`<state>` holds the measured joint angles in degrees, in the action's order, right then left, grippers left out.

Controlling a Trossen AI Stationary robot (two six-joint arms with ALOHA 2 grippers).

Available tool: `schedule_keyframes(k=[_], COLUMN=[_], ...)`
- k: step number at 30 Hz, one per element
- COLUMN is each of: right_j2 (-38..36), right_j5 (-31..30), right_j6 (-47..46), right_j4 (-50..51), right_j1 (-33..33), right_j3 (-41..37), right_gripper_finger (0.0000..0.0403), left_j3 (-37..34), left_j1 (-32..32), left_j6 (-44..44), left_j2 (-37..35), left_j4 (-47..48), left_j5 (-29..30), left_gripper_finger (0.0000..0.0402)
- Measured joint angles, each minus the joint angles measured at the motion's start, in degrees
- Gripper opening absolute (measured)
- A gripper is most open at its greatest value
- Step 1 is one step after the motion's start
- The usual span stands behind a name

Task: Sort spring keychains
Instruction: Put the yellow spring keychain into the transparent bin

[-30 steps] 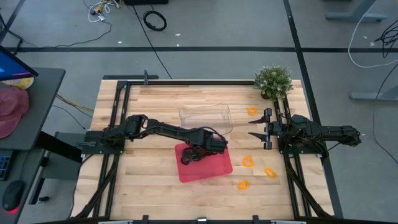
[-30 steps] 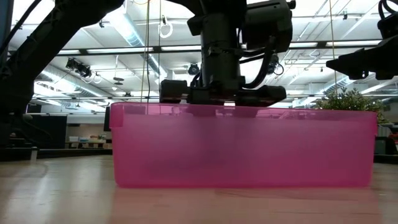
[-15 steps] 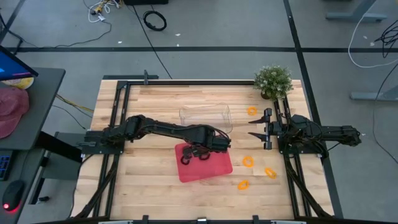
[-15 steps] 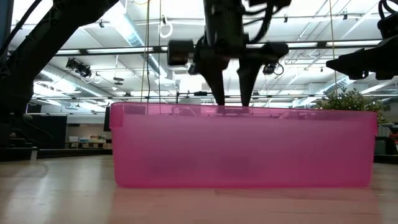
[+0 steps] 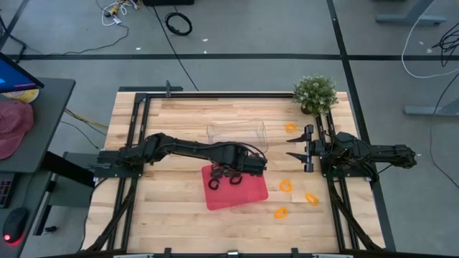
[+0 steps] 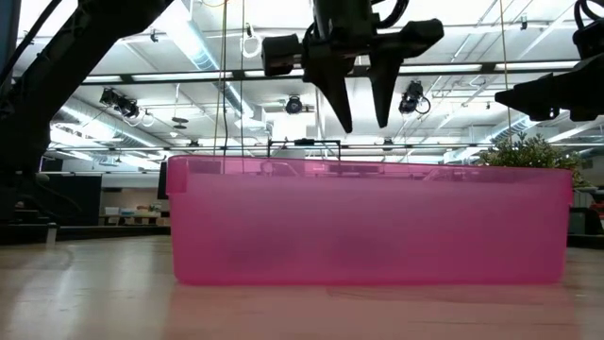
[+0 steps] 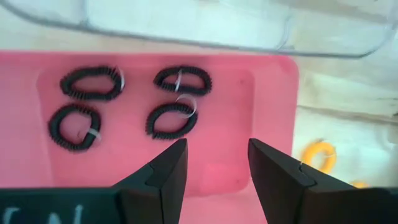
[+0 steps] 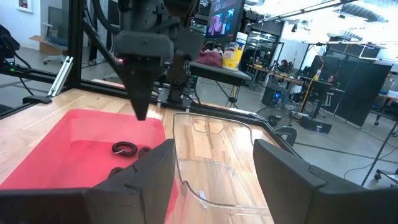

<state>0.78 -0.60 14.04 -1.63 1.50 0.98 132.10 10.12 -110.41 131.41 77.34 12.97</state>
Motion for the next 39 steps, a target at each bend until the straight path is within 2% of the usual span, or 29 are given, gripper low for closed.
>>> schedule_keyframes(k=[12,21,26,30,34,36,39], right_j2=[0.0,0.0,0.0,0.0,0.0,0.0,0.0], right_j5=[0.0,0.0,0.0,0.0,0.0,0.0,0.0], right_j6=[0.0,0.0,0.0,0.0,0.0,0.0,0.0], right_j4=[0.0,0.0,0.0,0.0,0.0,0.0,0.0], right_j1=[0.0,0.0,0.0,0.0,0.0,0.0,0.0], right_j3=[0.0,0.0,0.0,0.0,0.0,0.0,0.0], right_gripper_finger=[0.0222,0.0222,0.0222,0.0222,0.0222,0.0222,0.0222], left_j3=[0.0,-0.1,0.0,0.0,0.0,0.0,-0.1], left_j1=[0.5,0.7,0.4,0.6,0.1,-0.3,0.1], left_j6=[0.9,4.0,9.3,18.8,39.8,47.5,55.9], left_j2=[0.0,-0.6,-3.4,-3.9,-3.8,-3.8,-4.5], left_j4=[0.2,0.5,0.5,-1.9,-2.3,-2.2,-1.6], left_j5=[0.4,8.9,10.7,20.9,21.6,21.9,28.8], left_gripper_finger=[0.0172,0.0172,0.0172,0.0172,0.0172,0.0172,0.0172])
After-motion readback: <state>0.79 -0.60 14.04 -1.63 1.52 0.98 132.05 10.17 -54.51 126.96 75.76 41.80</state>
